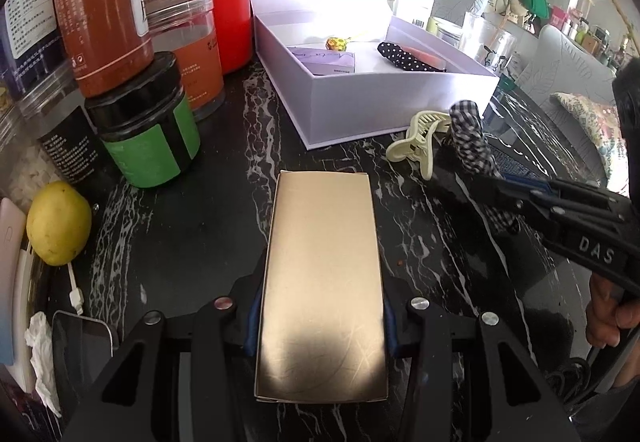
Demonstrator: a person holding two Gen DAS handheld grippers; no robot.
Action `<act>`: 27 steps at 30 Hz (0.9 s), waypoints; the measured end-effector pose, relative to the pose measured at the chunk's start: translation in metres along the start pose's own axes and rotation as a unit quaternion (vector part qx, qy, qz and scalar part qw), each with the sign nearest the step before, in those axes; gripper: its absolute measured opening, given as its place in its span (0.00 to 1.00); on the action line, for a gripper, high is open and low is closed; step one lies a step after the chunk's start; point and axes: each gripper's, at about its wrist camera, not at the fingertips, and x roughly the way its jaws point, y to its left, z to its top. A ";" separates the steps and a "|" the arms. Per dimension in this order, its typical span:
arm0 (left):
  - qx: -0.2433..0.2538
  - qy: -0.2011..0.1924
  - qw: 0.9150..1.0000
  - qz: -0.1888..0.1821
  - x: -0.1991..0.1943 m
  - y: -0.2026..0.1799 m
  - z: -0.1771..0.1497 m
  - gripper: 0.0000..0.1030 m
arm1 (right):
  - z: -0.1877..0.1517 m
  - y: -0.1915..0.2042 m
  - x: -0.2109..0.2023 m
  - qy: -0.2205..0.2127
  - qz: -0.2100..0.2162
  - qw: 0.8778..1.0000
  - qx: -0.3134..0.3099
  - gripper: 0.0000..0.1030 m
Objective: Organize rigid objects
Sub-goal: 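Grasp the gingham scrunchie with the right gripper while the left holds the gold card, then carry the gold card and gingham scrunchie with both grippers toward the white box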
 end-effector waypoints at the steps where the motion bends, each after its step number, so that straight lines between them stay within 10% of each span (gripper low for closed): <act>1: -0.002 0.000 1.000 -0.002 -0.001 0.000 -0.001 0.43 | -0.003 -0.001 -0.002 0.001 0.002 1.000 0.003 0.18; 27: 0.052 -0.023 0.996 -0.062 -0.024 -0.073 0.001 0.43 | -0.055 -0.019 -0.078 -0.031 0.010 0.998 0.062 0.19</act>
